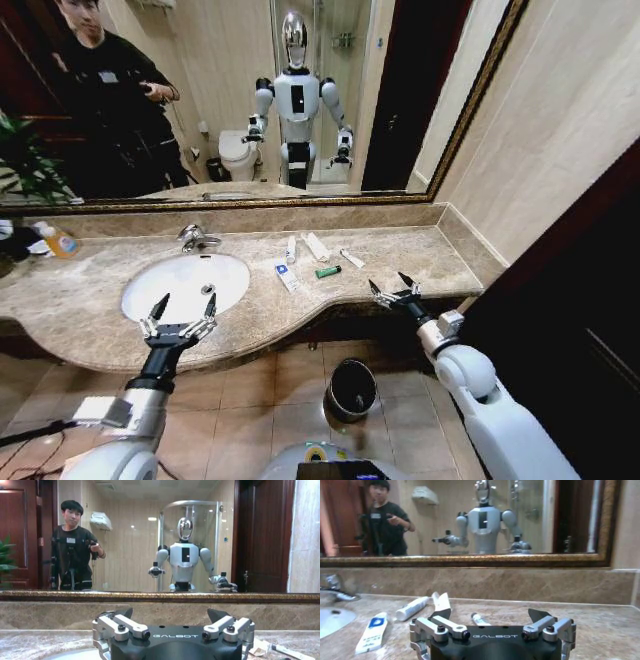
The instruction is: Pick up the trash from the sink and place it in the trash bin.
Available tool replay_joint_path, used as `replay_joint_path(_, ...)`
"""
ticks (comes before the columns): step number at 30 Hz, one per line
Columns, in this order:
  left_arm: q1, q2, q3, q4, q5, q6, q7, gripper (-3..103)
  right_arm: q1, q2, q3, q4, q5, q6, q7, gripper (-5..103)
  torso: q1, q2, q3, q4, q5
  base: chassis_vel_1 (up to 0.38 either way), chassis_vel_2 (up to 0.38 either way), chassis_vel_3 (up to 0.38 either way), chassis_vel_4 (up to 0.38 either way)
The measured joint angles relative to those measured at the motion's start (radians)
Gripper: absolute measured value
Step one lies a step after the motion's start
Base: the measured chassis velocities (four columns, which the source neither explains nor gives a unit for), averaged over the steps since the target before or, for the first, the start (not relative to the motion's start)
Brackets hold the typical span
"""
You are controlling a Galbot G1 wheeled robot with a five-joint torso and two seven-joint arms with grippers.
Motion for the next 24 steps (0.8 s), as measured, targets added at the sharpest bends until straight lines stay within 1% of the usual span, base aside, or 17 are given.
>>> replay_joint_path(2, 0.000, 0.000, 0.000, 0.000, 0.000, 0.000, 0.000, 100, -0.029, 0.016, 0.014, 0.018, -0.002, 0.012, 0.012, 100, 0.000, 0.000, 0.000, -0.0001, 0.0000, 0.000, 0.000, 0.000, 0.000)
replay_joint_path(7, 0.000, 0.000, 0.000, 0.000, 0.000, 0.000, 0.000, 100, -0.103, 0.051, 0.047, 0.056, -0.015, 0.058, 0.014, 100, 0.000, 0.000, 0.000, -0.0002, 0.0000, 0.000, 0.000, 0.000, 0.000)
replay_joint_path(8, 0.000, 0.000, 0.000, 0.000, 0.000, 0.000, 0.000, 100, -0.103, 0.051, 0.047, 0.056, -0.015, 0.058, 0.014, 100, 0.000, 0.000, 0.000, -0.0002, 0.0000, 0.000, 0.000, 0.000, 0.000)
replay_joint_path(10, 0.000, 0.000, 0.000, 0.000, 0.000, 0.000, 0.000, 100, -0.127, 0.075, 0.056, 0.082, -0.015, 0.072, 0.016, 100, 0.000, 0.000, 0.000, -0.0002, -0.0001, 0.000, 0.000, 0.000, 0.000)
replay_joint_path(17, 0.000, 0.000, 0.000, 0.000, 0.000, 0.000, 0.000, 100, -0.101, 0.104, 0.056, 0.091, -0.023, 0.068, 0.042, 100, 0.000, 0.000, 0.000, 0.0000, -0.0001, 0.000, 0.000, 0.000, 0.000)
replay_joint_path(24, 0.000, 0.000, 0.000, 0.000, 0.000, 0.000, 0.000, 100, -0.078, 0.098, 0.050, 0.067, -0.033, 0.064, 0.039, 100, 0.000, 0.000, 0.000, 0.0000, 0.0000, 0.000, 0.000, 0.000, 0.000)
